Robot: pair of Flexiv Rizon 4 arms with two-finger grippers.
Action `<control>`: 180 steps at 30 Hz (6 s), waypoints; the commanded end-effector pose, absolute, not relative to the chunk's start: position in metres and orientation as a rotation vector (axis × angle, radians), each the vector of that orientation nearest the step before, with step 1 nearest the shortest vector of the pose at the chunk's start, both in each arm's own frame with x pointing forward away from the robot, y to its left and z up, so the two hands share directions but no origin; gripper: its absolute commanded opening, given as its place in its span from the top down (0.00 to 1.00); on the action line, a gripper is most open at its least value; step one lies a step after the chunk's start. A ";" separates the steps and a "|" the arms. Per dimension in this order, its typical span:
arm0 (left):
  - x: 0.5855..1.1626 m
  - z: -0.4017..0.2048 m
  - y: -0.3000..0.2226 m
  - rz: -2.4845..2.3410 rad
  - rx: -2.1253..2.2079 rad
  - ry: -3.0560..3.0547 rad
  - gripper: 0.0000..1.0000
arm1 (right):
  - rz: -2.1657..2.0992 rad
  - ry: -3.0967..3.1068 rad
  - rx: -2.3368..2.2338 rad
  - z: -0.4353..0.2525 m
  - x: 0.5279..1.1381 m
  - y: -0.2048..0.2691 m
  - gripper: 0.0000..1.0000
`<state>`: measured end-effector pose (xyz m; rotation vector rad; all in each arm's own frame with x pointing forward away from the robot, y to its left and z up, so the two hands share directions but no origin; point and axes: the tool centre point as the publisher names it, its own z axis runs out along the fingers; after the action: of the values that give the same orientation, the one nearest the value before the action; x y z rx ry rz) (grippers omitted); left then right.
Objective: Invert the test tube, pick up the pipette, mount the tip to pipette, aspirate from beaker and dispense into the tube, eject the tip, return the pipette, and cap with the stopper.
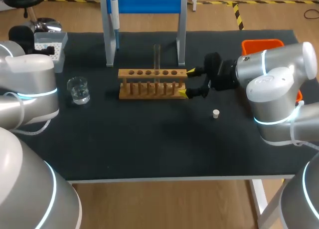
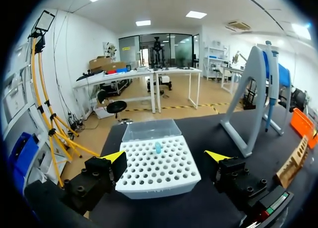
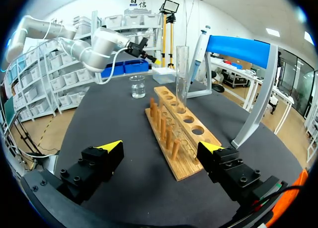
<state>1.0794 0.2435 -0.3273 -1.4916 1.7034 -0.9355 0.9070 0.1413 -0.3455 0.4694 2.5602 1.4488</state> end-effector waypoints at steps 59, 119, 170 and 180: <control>1.142 -0.361 0.255 -0.964 -1.495 1.709 0.68 | 1.448 2.564 0.468 -0.345 0.907 0.141 0.00; 1.143 -0.368 0.251 -0.960 -1.493 1.734 1.00 | 1.448 2.564 0.468 -0.345 0.907 0.141 0.00; 1.099 -0.222 0.194 -1.033 -1.117 1.757 1.00 | 1.448 2.564 0.468 -0.345 0.907 0.141 0.00; 1.023 -0.172 0.098 -1.188 -0.813 2.046 1.00 | 1.448 2.564 0.468 -0.345 0.907 0.141 0.00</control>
<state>1.0768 0.0903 -0.1963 -0.8573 1.8980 -1.1777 0.9070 0.1412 -0.3455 0.4698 2.5601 1.4486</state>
